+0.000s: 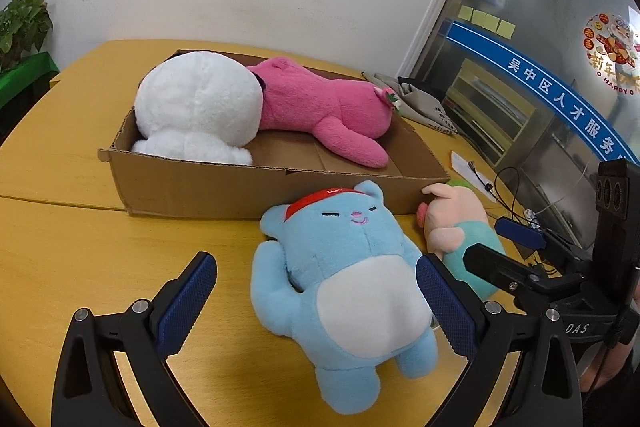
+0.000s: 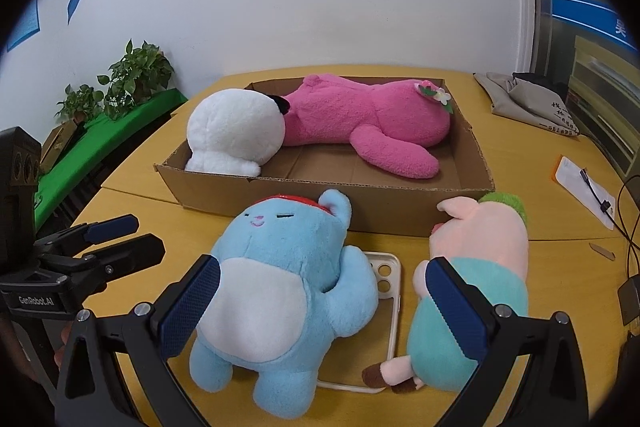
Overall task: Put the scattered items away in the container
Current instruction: 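Move both grippers to the light-blue plush with red headband, then close both grippers on the light-blue plush body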
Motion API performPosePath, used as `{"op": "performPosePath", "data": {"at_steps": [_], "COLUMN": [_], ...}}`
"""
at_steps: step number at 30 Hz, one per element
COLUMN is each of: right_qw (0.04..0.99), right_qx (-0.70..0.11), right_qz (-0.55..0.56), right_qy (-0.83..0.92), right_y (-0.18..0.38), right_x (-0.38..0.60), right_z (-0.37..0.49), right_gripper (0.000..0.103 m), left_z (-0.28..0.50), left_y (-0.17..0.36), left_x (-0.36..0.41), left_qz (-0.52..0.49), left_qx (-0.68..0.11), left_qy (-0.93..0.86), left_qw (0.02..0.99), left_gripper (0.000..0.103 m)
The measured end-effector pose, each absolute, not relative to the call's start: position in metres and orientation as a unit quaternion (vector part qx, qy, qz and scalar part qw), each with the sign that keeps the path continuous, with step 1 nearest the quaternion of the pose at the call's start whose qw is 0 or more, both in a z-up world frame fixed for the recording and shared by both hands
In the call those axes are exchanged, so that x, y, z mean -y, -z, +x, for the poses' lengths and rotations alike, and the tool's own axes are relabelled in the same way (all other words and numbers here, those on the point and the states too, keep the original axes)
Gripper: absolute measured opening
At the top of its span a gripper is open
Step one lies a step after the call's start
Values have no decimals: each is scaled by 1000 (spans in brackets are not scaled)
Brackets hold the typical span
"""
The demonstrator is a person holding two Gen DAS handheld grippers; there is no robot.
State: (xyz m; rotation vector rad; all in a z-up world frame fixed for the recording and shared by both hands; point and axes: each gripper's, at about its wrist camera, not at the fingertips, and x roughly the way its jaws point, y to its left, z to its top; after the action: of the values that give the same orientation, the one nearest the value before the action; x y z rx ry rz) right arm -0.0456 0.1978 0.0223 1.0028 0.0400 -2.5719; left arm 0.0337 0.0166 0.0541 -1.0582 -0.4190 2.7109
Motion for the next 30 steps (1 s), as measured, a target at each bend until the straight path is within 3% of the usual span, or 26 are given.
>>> {"op": "performPosePath", "data": {"at_steps": [8,17,25,30], "right_qw": [220,304,293,309], "right_qx": [-31,-70,-128,-106], "right_qz": [373,346,360,355], "right_qy": [901,885,877,876], "right_y": [-7,13,56,58], "right_x": [-192,-163,-140,-146], "right_z": [-47,-25,-33,-34], "right_gripper": [103,103,103,95], "left_z": [18,-17,-45,-45], "left_y": [-43,-25,16,20], "left_x": [-13,-24,-47,-43], "left_qz": [-385,-417,-492,-500], "left_qx": [164,217,176,197], "left_qy": [-901,-859,-827,-815], "left_qw": [117,201,206,215], "left_gripper": [101,101,97,95]}}
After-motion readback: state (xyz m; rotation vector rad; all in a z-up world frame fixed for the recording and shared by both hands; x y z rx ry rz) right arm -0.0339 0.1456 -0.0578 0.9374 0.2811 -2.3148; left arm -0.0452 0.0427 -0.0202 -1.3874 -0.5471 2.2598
